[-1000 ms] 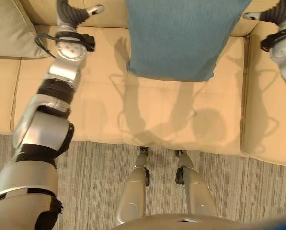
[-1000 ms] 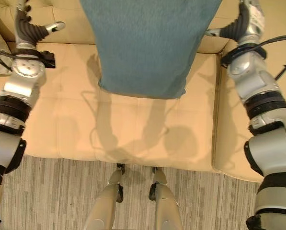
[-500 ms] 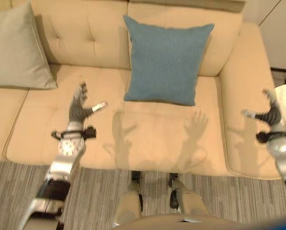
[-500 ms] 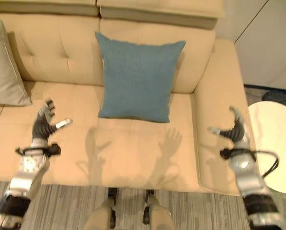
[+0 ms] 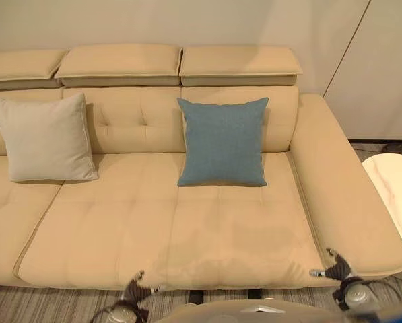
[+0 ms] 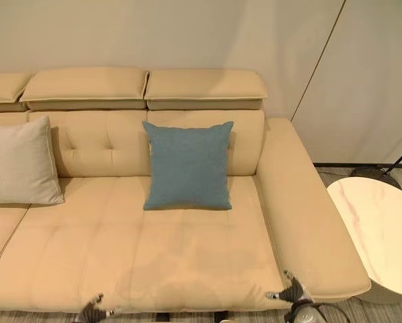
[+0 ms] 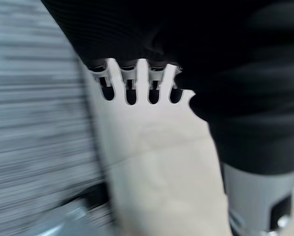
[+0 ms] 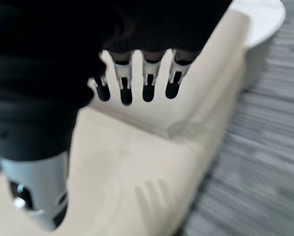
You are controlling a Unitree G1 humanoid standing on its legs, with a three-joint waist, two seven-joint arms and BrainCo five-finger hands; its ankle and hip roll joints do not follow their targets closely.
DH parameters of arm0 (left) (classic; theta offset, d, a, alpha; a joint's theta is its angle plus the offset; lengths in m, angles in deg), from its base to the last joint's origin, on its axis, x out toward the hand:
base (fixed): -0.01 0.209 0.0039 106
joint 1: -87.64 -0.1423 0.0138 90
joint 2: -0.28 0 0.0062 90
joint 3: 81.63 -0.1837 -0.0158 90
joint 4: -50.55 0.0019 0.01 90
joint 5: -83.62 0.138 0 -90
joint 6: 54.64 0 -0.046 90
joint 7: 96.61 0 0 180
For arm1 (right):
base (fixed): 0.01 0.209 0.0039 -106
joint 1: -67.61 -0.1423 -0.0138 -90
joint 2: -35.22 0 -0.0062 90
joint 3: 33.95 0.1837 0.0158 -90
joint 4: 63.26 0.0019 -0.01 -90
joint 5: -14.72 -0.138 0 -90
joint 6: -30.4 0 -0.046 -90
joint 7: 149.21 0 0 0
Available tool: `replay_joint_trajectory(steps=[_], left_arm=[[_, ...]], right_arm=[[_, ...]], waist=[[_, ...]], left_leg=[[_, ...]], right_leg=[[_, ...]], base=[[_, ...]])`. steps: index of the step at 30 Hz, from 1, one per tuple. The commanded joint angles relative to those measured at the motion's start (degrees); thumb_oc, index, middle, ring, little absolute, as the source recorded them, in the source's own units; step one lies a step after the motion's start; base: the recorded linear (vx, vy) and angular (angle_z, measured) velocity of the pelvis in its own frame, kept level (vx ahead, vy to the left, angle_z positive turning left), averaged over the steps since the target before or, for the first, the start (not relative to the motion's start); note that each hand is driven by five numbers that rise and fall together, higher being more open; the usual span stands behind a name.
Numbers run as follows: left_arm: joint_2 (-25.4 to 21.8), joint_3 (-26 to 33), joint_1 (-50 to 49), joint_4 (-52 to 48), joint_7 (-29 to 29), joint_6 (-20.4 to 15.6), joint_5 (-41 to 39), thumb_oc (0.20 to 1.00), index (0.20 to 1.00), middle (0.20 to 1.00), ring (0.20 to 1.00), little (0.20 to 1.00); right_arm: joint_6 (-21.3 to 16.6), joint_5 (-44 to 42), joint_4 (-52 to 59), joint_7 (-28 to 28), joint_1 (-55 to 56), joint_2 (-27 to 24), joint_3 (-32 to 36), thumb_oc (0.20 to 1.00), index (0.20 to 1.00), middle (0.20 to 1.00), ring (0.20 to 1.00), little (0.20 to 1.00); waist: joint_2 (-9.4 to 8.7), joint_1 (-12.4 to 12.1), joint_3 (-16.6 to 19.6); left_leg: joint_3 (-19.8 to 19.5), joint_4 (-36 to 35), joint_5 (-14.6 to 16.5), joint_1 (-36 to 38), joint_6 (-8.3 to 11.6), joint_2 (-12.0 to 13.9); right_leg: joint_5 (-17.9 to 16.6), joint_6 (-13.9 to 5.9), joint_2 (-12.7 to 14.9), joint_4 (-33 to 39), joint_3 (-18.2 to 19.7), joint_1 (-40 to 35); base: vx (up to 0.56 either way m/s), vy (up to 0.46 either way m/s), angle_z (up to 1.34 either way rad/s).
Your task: Pick up all the scattered cushions and arrange them neatly on the sofa.
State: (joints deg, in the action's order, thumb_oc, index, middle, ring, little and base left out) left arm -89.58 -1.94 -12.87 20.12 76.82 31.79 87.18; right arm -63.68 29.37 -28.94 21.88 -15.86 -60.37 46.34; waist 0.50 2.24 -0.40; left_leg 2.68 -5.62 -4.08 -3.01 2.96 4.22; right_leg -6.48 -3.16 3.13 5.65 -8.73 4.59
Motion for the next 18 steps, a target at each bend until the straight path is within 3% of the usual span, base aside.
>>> replay_joint_trajectory(steps=[1, 3, 5, 8, 11, 15, 18], left_arm=[[-2.3, 1.4, 5.2, -1.1, -1.7, -1.0, 2.5, 1.000, 1.000, 1.000, 1.000, 1.000], [-0.8, 1.2, 7.1, 2.9, -2.3, -0.9, 2.0, 1.000, 1.000, 1.000, 1.000, 1.000], [0.0, 1.0, 8.1, 4.0, -2.6, -0.5, 1.7, 1.000, 1.000, 1.000, 1.000, 1.000], [1.0, 0.4, 9.2, 4.1, -3.0, -0.4, 1.3, 1.000, 1.000, 1.000, 1.000, 1.000], [1.5, -1.1, 10.9, 4.0, -3.7, -0.2, 1.9, 1.000, 1.000, 1.000, 1.000, 1.000], [2.1, -2.2, 14.4, 4.6, -5.4, 0.6, 2.3, 1.000, 1.000, 1.000, 1.000, 1.000], [2.3, -2.2, 15.7, 5.3, -6.1, 1.0, 1.9, 1.000, 1.000, 1.000, 1.000, 1.000]], right_arm=[[-1.2, -3.4, 0.4, -1.4, -4.0, -0.1, 0.3, 1.000, 1.000, 1.000, 1.000, 1.000], [-0.8, -3.8, -3.8, -2.0, -6.0, 0.7, -1.2, 1.000, 1.000, 1.000, 1.000, 1.000], [-0.4, -3.5, -5.4, -1.9, -6.7, 0.9, -1.7, 1.000, 1.000, 1.000, 1.000, 1.000], [0.0, -3.5, -7.3, -1.9, -7.0, 1.5, -1.7, 1.000, 1.000, 1.000, 1.000, 1.000], [0.8, -3.9, -9.7, -2.0, -7.9, 2.3, -1.5, 1.000, 1.000, 1.000, 1.000, 1.000], [2.2, -2.2, -11.0, -2.8, -10.0, 3.0, -3.1, 1.000, 1.000, 1.000, 1.000, 1.000], [2.9, -1.0, -11.6, -2.8, -11.1, 3.6, -4.2, 1.000, 1.000, 1.000, 1.000, 1.000]], waist=[[-3.04, -0.2, -4.2], [-4.55, -0.5, -5.8], [-4.55, 0.0, -5.5], [-3.96, 1.4, -4.5], [-3.39, 2.9, -4.0], [-4.70, 2.5, -5.3], [-5.07, 2.0, -6.4]], left_leg=[[2.5, 8.1, 5.1, -1.3, 1.46, -1.3], [0.7, 17.8, 11.5, -3.3, 1.03, -3.5], [-0.2, 19.3, 13.2, -1.7, 0.91, -3.9], [0.2, 17.9, 13.9, 2.4, 1.02, -3.4], [1.4, 11.2, 14.6, 5.9, 0.20, -3.6], [-0.9, 7.7, 13.8, 5.3, -2.02, -6.4], [-0.8, 7.0, 12.4, 4.5, -2.97, -6.4]], right_leg=[[6.7, -3.62, 0.3, -0.6, 0.6, -3.4], [5.1, -3.19, 2.0, -0.6, 0.5, -2.4], [4.1, -3.17, 2.3, -0.6, 0.3, -1.5], [2.7, -3.37, 2.1, -0.8, -0.2, 0.4], [0.4, -4.44, 2.4, -1.1, -1.0, 3.5], [-2.4, -6.69, 3.6, -1.9, 1.0, 7.0], [-2.3, -7.72, 4.3, -5.4, 2.1, 9.3]], base=[[-0.35, -0.023, 0.10], [-0.35, 0.028, 0.03], [-0.18, 0.076, -0.08], [-0.12, 0.107, 0.00], [-0.18, 0.165, 0.23], [-0.26, 0.187, 0.06], [-0.30, 0.089, -0.44]])
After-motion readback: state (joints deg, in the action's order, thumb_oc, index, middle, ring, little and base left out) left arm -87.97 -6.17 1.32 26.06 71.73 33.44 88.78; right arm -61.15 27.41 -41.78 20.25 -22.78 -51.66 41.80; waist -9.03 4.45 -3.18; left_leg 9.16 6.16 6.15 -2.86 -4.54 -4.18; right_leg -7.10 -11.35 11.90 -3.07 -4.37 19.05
